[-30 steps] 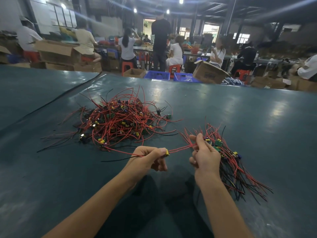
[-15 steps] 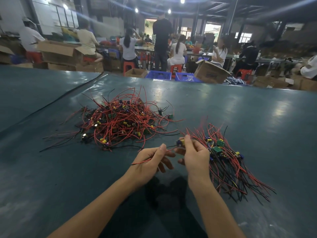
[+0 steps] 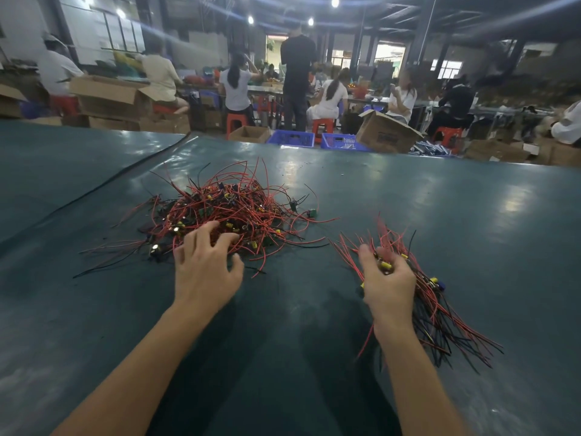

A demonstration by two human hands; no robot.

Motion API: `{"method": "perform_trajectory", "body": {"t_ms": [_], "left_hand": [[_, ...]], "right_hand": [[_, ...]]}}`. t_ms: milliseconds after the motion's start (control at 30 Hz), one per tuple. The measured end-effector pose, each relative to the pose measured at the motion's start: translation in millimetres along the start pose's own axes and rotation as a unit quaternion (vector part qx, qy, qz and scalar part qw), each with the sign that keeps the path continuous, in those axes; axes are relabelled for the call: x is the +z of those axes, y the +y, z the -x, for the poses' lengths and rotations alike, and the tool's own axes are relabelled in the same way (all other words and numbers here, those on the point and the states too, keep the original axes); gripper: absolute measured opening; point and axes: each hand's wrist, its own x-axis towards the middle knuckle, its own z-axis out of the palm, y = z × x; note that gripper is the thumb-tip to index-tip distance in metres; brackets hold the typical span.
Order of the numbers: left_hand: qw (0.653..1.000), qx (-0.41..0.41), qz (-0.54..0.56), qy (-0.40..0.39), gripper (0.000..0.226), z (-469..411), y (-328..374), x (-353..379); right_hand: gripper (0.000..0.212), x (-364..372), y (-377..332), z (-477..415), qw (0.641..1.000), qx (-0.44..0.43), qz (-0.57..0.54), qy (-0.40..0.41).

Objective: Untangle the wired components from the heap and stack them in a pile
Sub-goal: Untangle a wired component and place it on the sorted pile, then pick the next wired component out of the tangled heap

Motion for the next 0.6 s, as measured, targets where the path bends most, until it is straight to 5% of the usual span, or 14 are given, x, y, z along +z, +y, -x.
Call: {"method": "perform_trajectory", "body": {"t_ms": [133, 300, 467, 600], "left_hand": [[0.995, -0.074, -0.059, -0.039, 0.04, -9.6, -23.6, -5.2], [0.984, -0.116, -0.058, -0.119, 0.034, -12.3, -37.3, -5.1], [0.991, -0.103, -0.004, -0.086, 0.029, -10.6, -35.7, -5.7], [0.997, -0.01, 0.069, 0.016, 0.028, -8.2, -17.8, -11.4]], "right_hand": [[0.052, -2.8, 6.1, 4.4, 0.961, -0.075, 0.264, -0.043], [0.068, 1.1, 5.5, 12.2, 0.875, -0.126, 0.466, -0.032], [0.071, 11.6, 6.2, 23.5, 0.866, -0.146, 0.474, -0.067], [0.069, 18.0, 7.8, 29.3, 0.881, -0.178, 0.429, -0.092]]}}
